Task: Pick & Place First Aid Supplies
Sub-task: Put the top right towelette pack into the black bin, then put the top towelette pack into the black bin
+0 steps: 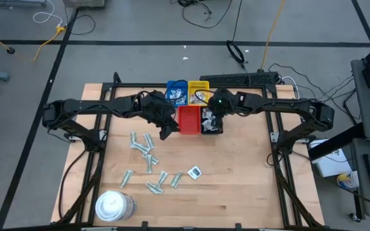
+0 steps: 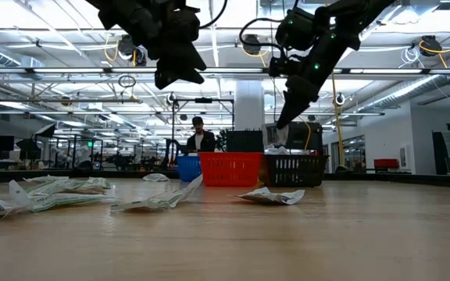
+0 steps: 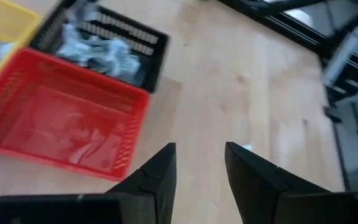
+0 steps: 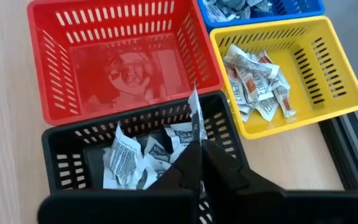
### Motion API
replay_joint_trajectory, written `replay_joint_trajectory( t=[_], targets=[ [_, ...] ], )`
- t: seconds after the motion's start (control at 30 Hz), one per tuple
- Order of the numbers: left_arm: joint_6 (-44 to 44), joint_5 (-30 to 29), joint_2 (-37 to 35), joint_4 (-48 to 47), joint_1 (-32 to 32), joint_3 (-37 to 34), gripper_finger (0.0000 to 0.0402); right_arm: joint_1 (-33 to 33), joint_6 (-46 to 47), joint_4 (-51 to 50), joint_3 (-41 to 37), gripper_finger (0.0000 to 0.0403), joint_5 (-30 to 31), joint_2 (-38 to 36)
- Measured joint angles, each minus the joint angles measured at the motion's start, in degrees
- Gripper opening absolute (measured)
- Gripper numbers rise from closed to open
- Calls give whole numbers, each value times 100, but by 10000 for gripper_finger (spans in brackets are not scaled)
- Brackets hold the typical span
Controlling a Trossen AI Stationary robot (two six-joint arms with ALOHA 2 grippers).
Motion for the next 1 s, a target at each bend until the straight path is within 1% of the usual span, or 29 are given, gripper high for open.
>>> replay_joint_trajectory(
  t=[0.07,0.13,0.27,0.33,0.4,0.5,0.6,0.67,0.87,1.0],
  targets=[
    [-202,-242,0,-9,10,0,143,0,0,-9,0,13,4,0],
    [-462,-482,0,-29,44,0,143,11,10,-41,0,34,1,-2],
    [-901,-863,0,-37,134,0,143,9,96,-58,0,97,-21,-2],
    [-1362,-1194,0,-53,168,0,143,9,115,-62,0,131,-21,-2],
    [-2027,-1603,0,-161,224,0,144,10,209,-58,0,162,-19,-2],
    [-2701,-2020,0,-419,301,0,152,10,343,-58,0,196,-21,-2],
    [-3377,-2075,0,-872,382,0,169,10,337,-56,0,219,-21,-2],
    [-3666,-1986,0,-1185,441,0,187,11,335,-56,0,228,-21,-2],
    [-3862,-1648,0,-2166,610,0,264,11,47,-3,0,235,-23,-2],
    [-3948,-1609,0,-2602,757,-2,306,11,-20,174,0,231,-25,-2]
  ],
)
